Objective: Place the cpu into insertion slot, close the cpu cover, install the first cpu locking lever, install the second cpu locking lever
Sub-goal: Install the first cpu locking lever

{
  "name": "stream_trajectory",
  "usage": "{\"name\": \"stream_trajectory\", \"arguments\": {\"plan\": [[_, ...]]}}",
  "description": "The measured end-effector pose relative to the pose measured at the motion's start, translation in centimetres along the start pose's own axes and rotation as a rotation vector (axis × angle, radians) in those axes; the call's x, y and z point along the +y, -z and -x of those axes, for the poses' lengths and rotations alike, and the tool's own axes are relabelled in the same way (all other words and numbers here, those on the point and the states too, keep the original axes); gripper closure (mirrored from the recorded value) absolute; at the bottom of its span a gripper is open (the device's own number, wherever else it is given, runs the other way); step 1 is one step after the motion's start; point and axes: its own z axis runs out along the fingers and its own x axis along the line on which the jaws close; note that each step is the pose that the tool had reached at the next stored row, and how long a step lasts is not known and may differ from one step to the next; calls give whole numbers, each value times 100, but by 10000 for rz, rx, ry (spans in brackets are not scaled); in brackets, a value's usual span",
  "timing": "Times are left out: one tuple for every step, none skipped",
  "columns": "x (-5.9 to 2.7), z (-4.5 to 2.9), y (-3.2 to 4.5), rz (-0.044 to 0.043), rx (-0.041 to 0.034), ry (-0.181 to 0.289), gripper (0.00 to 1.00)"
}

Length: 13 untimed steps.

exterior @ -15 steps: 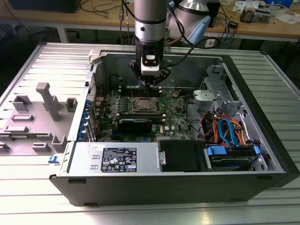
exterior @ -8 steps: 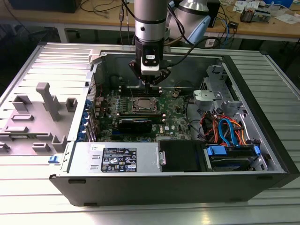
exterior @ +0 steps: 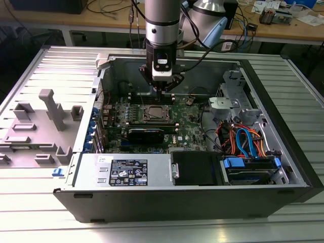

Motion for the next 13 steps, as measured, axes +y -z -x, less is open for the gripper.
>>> {"name": "stream_trajectory", "arguments": {"plan": [[0, 0, 0, 1, 0, 0, 89], [0, 0, 0, 0, 0, 0, 89], [0, 0, 0, 0, 0, 0, 89], [1, 0, 0, 1, 0, 0, 89], [1, -1, 0, 0, 0, 0, 89], [1, -1, 0, 0, 0, 0, 89], [1, -1, 0, 0, 0, 0, 89], [1, -1, 0, 0, 0, 0, 89], [2, 0, 9, 0, 0, 0, 89], [1, 2, 53, 0, 0, 2, 89], [0, 3, 74, 5, 0, 34, 89], [2, 3, 76, 16, -4, 287, 89], [2, 2, 76, 26, -7, 481, 89]]}}
